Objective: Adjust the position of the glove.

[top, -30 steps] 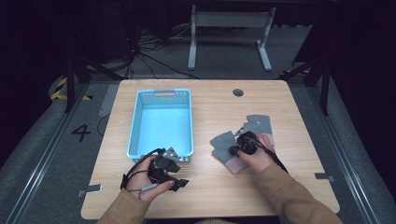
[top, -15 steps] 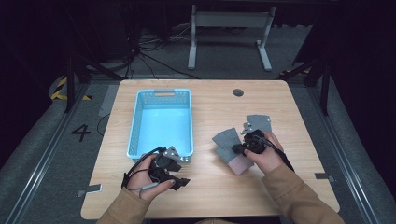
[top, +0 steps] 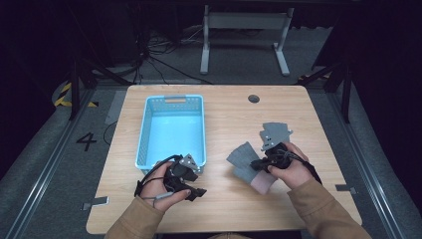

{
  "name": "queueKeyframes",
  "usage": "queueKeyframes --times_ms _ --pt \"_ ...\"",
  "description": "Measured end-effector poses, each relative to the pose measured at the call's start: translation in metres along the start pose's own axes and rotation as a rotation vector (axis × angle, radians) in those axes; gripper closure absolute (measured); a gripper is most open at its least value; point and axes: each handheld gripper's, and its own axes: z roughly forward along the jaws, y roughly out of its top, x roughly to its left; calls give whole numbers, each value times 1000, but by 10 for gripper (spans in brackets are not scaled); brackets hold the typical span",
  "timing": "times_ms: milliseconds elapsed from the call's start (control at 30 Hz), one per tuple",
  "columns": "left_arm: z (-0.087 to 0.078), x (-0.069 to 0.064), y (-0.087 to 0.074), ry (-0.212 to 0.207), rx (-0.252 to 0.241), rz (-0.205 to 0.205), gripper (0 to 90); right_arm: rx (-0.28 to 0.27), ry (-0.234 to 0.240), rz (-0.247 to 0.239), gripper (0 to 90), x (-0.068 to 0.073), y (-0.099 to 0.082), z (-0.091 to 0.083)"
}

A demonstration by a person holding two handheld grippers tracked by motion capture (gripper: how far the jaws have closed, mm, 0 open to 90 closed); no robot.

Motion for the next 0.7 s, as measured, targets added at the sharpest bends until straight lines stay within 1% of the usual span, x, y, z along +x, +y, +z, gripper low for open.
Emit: queueKeyframes --times_ms 67,133,233,267,333,433,533,600,667,700 --pt "1 0 2 -3 2 9 423 6 13 -16 865 2 -1 -1" --pt "2 0 4 -6 5 16 423 16 23 -43 865 3 -2 -2" --pt "4 0 7 -11 5 21 423 30 38 -66 865 3 -5 -2" --pt "5 0 8 -11 5 23 423 35 35 -79 865 3 -6 -1" --pt "6 1 9 -15 6 26 424 39 38 -80 865 1 -9 0" --pt "8 1 11 -20 12 30 424 54 52 -90 865 1 -12 4" --pt "8 1 11 -18 15 31 424 68 81 -116 865 2 -13 10" --pt "9 1 11 -18 14 34 424 76 90 -141 865 1 -14 15" --pt "8 1 11 -19 17 30 424 76 109 -143 865 1 -14 19" --pt "9 1 11 -20 13 31 425 81 114 -154 865 1 -15 22"
